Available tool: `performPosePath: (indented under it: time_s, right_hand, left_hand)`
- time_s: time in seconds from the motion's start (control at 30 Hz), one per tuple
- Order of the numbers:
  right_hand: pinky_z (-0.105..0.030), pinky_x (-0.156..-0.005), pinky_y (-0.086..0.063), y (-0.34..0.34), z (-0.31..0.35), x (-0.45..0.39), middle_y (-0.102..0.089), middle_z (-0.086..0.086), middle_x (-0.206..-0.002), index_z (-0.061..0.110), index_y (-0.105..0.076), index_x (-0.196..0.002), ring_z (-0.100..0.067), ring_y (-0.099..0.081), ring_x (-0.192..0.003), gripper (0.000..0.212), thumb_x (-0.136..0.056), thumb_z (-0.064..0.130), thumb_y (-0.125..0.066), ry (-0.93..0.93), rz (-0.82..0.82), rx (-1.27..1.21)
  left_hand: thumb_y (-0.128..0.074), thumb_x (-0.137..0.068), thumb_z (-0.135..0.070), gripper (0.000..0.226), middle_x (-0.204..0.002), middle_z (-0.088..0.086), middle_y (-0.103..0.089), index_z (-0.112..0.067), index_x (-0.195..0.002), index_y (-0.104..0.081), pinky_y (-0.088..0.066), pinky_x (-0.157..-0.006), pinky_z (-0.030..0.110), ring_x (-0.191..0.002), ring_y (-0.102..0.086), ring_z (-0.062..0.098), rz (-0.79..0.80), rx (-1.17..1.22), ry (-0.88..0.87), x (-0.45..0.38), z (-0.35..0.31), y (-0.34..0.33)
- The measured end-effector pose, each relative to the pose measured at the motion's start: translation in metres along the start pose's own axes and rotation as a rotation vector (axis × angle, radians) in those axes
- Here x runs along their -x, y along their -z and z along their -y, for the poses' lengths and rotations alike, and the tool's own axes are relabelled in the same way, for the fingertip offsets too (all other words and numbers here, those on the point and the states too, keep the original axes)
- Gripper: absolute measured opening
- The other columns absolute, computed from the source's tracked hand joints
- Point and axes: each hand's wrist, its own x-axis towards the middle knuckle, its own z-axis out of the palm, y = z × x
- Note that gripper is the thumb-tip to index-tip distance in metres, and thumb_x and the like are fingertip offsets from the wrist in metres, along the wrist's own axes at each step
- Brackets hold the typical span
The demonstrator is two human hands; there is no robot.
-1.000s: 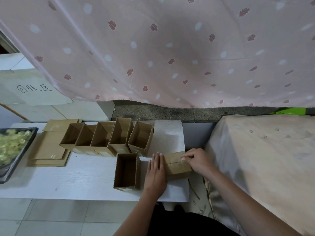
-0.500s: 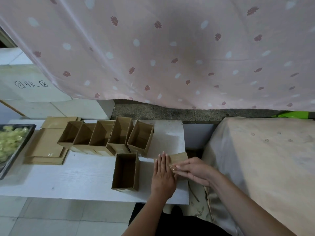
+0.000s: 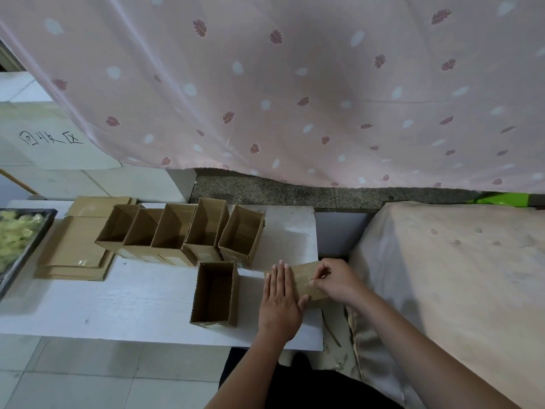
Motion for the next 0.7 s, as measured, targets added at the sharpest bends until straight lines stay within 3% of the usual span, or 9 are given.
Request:
performPosePath:
  time_s: [0.1,0.17,0.23,0.33,0.43,0.5,0.6,0.7]
  right_hand:
    - [-0.018,-0.06,-0.051,0.001,-0.002,0.001,-0.068,0.0,-0.092,0.031,-0.066,-0.094,-0.009,-0.067,-0.079,0.029,-0.083,0.005,-0.071,-0.012,0.097,-0.035]
    - [-0.023,-0.073,-0.056,-0.002,-0.003,0.001,-0.069,0.003,-0.101,0.04,-0.073,-0.098,-0.011,-0.066,-0.09,0.038,-0.087,0.004,-0.065,0.013,0.133,-0.023]
    - [-0.029,-0.091,-0.055,-0.005,-0.003,0.001,-0.07,0.008,-0.109,0.037,-0.077,-0.096,-0.009,-0.065,-0.102,0.031,-0.091,0.009,-0.065,0.029,0.13,-0.014]
    - [-0.028,-0.098,-0.051,-0.008,-0.001,-0.001,-0.07,0.009,-0.11,0.027,-0.076,-0.106,-0.008,-0.064,-0.109,0.018,-0.09,0.018,-0.071,0.027,0.171,0.005]
    - [-0.025,-0.093,-0.053,-0.006,0.001,-0.002,-0.071,0.003,-0.114,0.021,-0.075,-0.11,-0.008,-0.064,-0.108,0.028,-0.083,0.015,-0.079,0.016,0.215,0.044]
    - [-0.023,-0.084,-0.053,-0.002,0.002,-0.001,-0.073,0.004,-0.103,0.021,-0.077,-0.102,-0.005,-0.066,-0.095,0.025,-0.079,0.02,-0.083,0.024,0.147,0.112]
    - [-0.02,-0.065,-0.044,0.005,0.002,0.0,-0.07,0.011,-0.075,0.023,-0.078,-0.076,-0.001,-0.062,-0.071,0.009,-0.078,0.029,-0.084,0.056,-0.023,0.137]
    - [-0.018,-0.06,-0.04,0.01,0.003,0.001,-0.068,0.01,-0.071,0.022,-0.075,-0.071,-0.002,-0.062,-0.069,0.012,-0.077,0.027,-0.084,0.065,-0.044,0.197]
  left_hand:
    - [-0.006,-0.103,-0.059,0.079,-0.16,0.015,0.03,-0.005,-0.152,0.024,0.02,-0.121,0.042,-0.149,0.028,0.028,-0.001,0.004,-0.003,0.0,0.0,0.002]
    - [-0.006,-0.103,-0.059,0.08,-0.159,0.015,0.031,-0.004,-0.152,0.024,0.021,-0.121,0.042,-0.149,0.029,0.028,0.007,0.001,-0.002,0.0,0.0,0.002]
    - [-0.004,-0.103,-0.059,0.079,-0.159,0.015,0.033,-0.004,-0.152,0.025,0.02,-0.121,0.041,-0.148,0.03,0.028,0.019,0.002,0.0,0.0,0.0,0.002]
    - [0.004,-0.098,-0.06,0.08,-0.159,0.015,0.033,-0.004,-0.152,0.024,0.017,-0.122,0.042,-0.148,0.03,0.028,0.025,0.002,-0.009,-0.001,0.001,0.001]
    - [0.013,-0.091,-0.063,0.086,-0.159,0.016,0.032,-0.004,-0.153,0.024,0.018,-0.122,0.042,-0.148,0.029,0.028,0.014,0.008,-0.013,0.0,0.001,0.001]
    - [0.01,-0.093,-0.064,0.085,-0.16,0.014,0.031,-0.005,-0.153,0.023,0.02,-0.121,0.041,-0.148,0.03,0.028,0.004,0.02,-0.006,-0.001,0.001,-0.001]
    - [-0.001,-0.1,-0.063,0.082,-0.16,0.013,0.032,-0.006,-0.153,0.024,0.022,-0.119,0.04,-0.147,0.031,0.027,0.004,0.021,0.002,-0.003,0.002,-0.002]
    - [-0.003,-0.1,-0.064,0.082,-0.16,0.012,0.032,-0.007,-0.153,0.025,0.023,-0.119,0.04,-0.147,0.032,0.026,-0.005,0.022,0.007,-0.004,0.003,-0.004]
